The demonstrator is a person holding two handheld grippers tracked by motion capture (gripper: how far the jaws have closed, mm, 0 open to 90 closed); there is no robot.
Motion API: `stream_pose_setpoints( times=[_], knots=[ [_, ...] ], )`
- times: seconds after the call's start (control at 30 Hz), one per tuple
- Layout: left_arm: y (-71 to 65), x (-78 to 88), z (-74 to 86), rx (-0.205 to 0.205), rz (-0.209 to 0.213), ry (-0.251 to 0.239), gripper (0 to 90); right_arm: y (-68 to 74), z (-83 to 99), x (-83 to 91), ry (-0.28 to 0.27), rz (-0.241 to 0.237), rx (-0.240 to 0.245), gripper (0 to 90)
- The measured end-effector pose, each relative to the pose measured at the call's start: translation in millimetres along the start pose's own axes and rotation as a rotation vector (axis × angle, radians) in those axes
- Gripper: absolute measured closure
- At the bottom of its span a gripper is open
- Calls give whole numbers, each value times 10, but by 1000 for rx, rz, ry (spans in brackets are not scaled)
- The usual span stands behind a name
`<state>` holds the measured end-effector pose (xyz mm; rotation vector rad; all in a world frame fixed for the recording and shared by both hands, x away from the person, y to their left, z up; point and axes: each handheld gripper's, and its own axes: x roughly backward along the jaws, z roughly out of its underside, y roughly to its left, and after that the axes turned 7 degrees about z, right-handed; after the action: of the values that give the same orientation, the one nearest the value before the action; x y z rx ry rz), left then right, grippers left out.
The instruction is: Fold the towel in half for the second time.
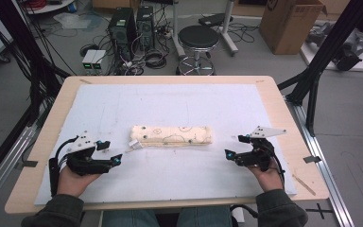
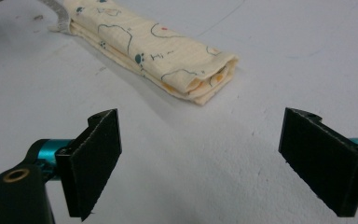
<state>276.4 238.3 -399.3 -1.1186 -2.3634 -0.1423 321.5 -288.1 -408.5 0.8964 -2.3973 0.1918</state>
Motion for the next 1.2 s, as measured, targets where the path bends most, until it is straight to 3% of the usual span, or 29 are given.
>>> stream_pose_setpoints(
  times=[0.73, 1.2],
  knots=[
    [-159, 78, 220, -17, -28, 25, 287, 41, 237, 152, -1, 17, -2, 124],
    [-140, 94, 293, -5, -51, 36, 272, 77, 287, 165, -2, 18, 12, 124]
  ],
)
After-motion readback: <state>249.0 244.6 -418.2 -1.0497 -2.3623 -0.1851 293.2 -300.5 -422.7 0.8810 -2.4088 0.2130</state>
